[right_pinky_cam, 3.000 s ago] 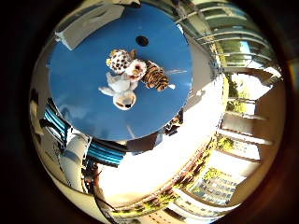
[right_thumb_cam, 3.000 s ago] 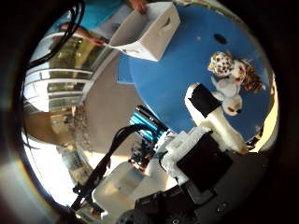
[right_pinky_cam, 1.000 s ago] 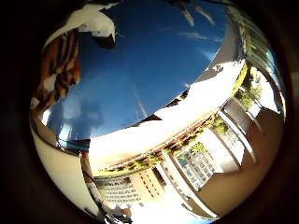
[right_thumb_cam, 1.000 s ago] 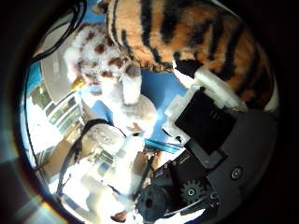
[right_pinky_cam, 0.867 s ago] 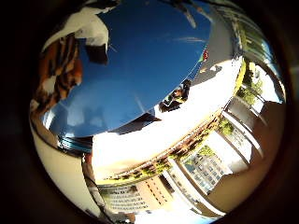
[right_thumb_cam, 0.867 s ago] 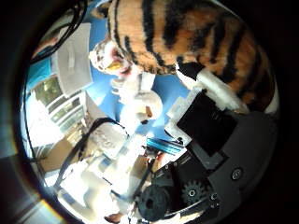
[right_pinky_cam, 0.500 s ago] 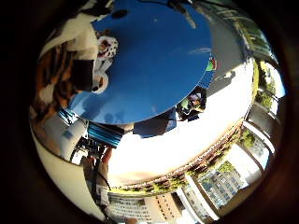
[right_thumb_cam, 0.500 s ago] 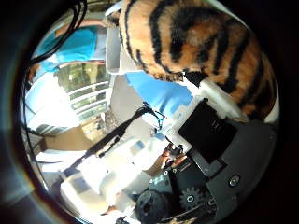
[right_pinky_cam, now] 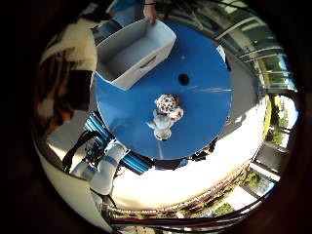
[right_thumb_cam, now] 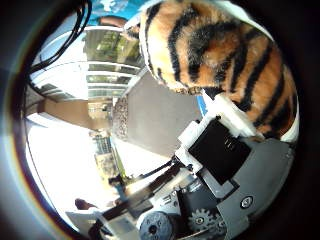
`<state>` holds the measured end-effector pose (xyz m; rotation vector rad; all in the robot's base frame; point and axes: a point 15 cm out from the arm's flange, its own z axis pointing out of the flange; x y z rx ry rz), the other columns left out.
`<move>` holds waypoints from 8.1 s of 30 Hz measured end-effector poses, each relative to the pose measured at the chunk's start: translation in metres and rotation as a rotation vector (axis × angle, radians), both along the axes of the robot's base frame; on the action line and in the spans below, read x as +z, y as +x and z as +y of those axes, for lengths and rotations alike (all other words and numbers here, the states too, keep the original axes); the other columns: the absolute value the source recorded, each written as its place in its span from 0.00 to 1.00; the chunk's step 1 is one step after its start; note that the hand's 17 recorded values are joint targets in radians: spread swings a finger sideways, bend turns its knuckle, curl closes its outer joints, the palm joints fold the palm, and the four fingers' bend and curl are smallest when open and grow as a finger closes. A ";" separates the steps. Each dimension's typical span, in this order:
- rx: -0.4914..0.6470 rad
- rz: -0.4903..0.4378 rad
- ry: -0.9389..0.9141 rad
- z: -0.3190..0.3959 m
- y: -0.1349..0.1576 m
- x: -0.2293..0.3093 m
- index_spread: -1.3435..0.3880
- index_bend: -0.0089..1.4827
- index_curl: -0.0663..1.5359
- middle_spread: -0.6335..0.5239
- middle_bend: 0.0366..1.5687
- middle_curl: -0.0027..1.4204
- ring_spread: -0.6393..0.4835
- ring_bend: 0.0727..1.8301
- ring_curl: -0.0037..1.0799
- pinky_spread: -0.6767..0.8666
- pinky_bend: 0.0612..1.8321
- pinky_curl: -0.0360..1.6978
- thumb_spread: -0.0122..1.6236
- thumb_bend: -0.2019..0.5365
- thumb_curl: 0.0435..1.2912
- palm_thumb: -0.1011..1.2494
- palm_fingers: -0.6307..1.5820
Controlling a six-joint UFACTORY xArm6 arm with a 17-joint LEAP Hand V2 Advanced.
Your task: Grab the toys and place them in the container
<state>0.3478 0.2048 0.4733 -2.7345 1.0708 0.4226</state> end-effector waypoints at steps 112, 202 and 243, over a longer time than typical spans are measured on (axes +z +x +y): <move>-0.565 0.035 -0.591 -0.323 0.016 -0.314 0.49 0.28 0.07 0.36 0.64 0.59 0.55 0.71 0.63 0.63 0.74 0.40 0.63 0.28 0.43 0.81 0.78; -0.202 -0.028 -0.122 -0.007 0.079 -0.063 0.52 0.21 0.13 0.63 0.06 0.24 0.85 0.19 0.28 0.75 0.39 0.27 0.66 0.23 0.38 0.62 0.27; -0.204 0.248 -0.506 -0.226 0.126 -0.354 0.67 0.13 0.21 0.54 0.12 0.22 0.76 0.24 0.31 0.66 0.25 0.17 0.68 0.23 0.31 0.60 0.50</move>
